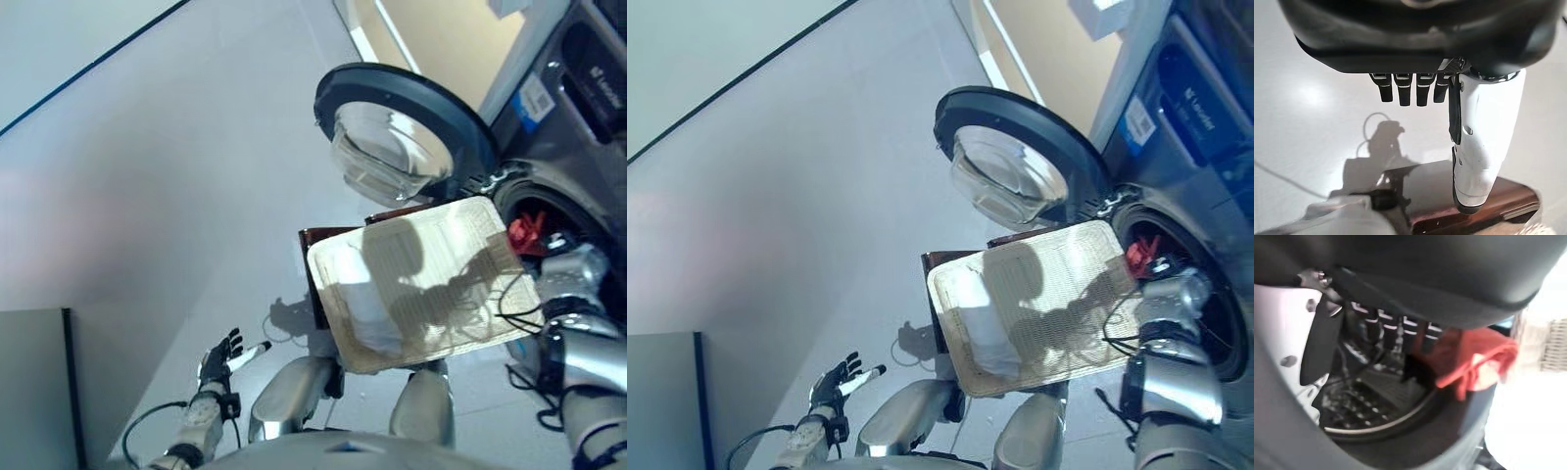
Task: Pick up the clothes and place them into the washing machine
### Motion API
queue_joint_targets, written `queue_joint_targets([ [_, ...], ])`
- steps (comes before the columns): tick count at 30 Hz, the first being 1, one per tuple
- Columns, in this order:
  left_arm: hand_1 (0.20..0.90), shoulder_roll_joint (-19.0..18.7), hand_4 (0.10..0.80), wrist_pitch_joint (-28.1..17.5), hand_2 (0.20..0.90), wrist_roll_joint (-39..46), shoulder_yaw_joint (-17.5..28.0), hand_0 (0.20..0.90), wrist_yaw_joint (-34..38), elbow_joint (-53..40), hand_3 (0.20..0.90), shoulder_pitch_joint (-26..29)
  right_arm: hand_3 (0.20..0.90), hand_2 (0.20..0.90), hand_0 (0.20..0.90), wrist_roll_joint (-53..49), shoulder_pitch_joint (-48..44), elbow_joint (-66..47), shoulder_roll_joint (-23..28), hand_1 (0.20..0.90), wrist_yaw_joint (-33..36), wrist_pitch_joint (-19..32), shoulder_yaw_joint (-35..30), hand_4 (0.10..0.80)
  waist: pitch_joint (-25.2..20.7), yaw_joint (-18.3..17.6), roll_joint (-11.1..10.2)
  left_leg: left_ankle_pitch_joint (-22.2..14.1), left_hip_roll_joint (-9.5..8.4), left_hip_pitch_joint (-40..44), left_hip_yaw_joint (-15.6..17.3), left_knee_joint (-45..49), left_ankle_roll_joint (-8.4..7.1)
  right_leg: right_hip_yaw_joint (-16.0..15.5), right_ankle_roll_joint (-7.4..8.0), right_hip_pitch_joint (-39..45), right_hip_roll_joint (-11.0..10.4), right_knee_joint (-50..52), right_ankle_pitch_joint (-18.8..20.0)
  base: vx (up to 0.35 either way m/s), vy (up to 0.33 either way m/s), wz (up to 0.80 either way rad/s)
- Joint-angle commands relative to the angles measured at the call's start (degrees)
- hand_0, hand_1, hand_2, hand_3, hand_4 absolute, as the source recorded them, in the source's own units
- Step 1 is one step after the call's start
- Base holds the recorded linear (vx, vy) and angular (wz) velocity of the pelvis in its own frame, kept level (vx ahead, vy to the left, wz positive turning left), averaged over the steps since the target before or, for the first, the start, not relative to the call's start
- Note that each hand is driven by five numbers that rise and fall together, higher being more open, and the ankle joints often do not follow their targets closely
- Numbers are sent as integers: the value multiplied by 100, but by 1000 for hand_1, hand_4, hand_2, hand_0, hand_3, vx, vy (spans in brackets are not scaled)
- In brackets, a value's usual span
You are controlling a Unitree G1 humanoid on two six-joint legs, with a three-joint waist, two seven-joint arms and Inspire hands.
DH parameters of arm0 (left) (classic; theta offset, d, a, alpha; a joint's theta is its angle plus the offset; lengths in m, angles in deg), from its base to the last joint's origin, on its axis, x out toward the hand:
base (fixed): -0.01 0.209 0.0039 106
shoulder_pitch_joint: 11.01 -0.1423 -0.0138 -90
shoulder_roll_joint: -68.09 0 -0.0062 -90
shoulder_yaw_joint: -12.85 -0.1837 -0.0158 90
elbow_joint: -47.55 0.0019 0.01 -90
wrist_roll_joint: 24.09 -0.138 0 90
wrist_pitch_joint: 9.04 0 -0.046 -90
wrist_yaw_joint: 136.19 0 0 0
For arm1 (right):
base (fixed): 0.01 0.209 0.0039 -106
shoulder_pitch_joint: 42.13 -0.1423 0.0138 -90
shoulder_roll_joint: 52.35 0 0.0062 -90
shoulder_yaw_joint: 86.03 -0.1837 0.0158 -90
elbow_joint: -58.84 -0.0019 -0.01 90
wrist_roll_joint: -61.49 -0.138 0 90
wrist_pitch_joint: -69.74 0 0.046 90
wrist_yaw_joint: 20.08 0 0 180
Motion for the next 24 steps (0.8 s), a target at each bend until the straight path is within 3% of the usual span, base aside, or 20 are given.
queue_joint_targets([
  [1, 900, -290, 800, -142, 900, -59, 165, 900, 113, 425, 900, -140, 900, 900, 900, 305, 359, -230, -633, 900, -527, 938, 800, 800, -1115, 138, -870, -413, 216, -287, -126, 512, -681, -251, -288, -351, 155, 432, -127, -26, -102, 10],
  [6, 900, -418, 800, -124, 900, -420, 155, 900, 155, 278, 900, 35, 900, 900, 900, 38, 744, -45, -1645, 900, -821, 834, 1219, 800, -948, 405, -1224, -397, 234, -475, -413, 657, -706, -554, -323, -278, 148, 479, -173, -7, -93, 23],
  [15, 900, -672, 800, 22, 900, -885, 212, 900, 246, 300, 900, 178, 900, 900, 900, 162, 927, 246, -2316, 900, -926, 645, 1809, 800, -862, 645, -1581, -425, 190, -678, -610, 788, -705, -761, -329, -259, 153, 439, -160, 10, -28, 17],
  [21, 900, -782, 800, -17, 900, -937, 242, 900, 390, 201, 900, 304, 900, 900, 900, 49, 1005, 86, -2654, 900, -967, 642, 2032, 800, -678, 709, -1590, -460, 169, -853, -656, 911, -709, -808, -354, -399, 150, 519, -201, -68, 5, 7],
  [23, 900, -797, 800, -65, 900, -845, 199, 900, 433, 124, 900, 420, 900, 900, 900, -17, 909, -16, -2692, 900, -944, 680, 2117, 800, -462, 715, -1523, -453, 147, -1032, -651, 1053, -704, -798, -394, -606, 129, 672, -212, -202, 21, 5],
  [24, 900, -802, 800, -136, 900, -718, 99, 900, 490, -73, 900, 578, 900, 900, 900, -29, 725, -196, -2663, 900, -911, 697, 2302, 800, -97, 707, -1375, -458, 128, -1346, -630, 1324, -701, -779, -470, -972, 81, 998, -244, -252, 38, 0],
])
